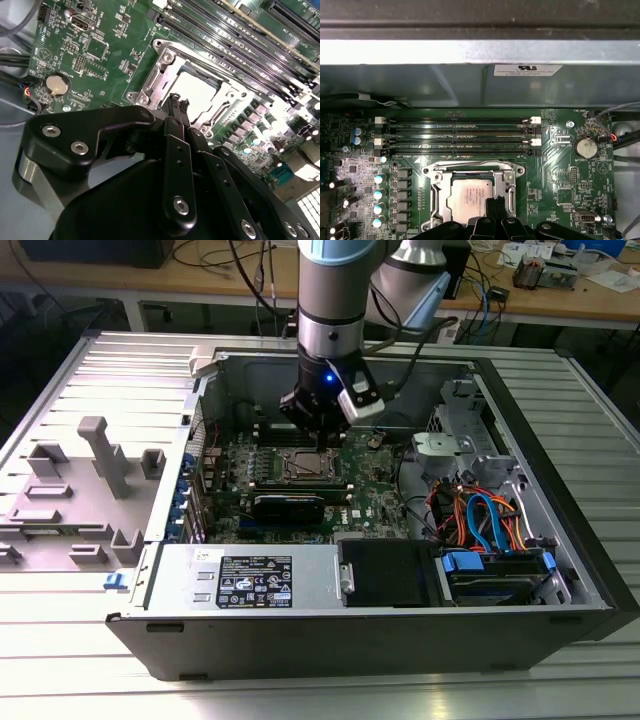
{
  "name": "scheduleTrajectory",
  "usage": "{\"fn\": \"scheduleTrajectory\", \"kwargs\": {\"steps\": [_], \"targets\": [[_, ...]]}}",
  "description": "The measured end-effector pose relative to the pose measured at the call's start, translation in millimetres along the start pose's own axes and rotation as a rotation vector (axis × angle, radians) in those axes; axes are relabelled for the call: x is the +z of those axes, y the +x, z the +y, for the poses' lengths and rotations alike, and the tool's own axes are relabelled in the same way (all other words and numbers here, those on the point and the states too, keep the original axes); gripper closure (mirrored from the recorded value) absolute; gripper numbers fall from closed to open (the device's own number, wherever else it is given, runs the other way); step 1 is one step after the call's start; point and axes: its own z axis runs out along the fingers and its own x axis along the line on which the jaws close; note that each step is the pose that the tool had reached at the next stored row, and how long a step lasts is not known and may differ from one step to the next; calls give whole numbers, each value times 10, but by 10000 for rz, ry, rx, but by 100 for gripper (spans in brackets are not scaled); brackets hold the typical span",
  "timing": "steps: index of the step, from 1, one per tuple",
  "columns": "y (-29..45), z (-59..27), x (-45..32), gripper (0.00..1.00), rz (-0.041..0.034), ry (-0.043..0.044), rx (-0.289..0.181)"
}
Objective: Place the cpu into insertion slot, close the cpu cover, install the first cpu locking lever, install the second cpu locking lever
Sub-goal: 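Install the second cpu locking lever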
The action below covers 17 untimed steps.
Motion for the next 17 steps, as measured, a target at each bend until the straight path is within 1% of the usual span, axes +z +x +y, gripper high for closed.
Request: {"fn": "scheduleTrajectory", "kwargs": {"steps": [17], "targets": [[0,-14,-5,89,0,8,0]]}}
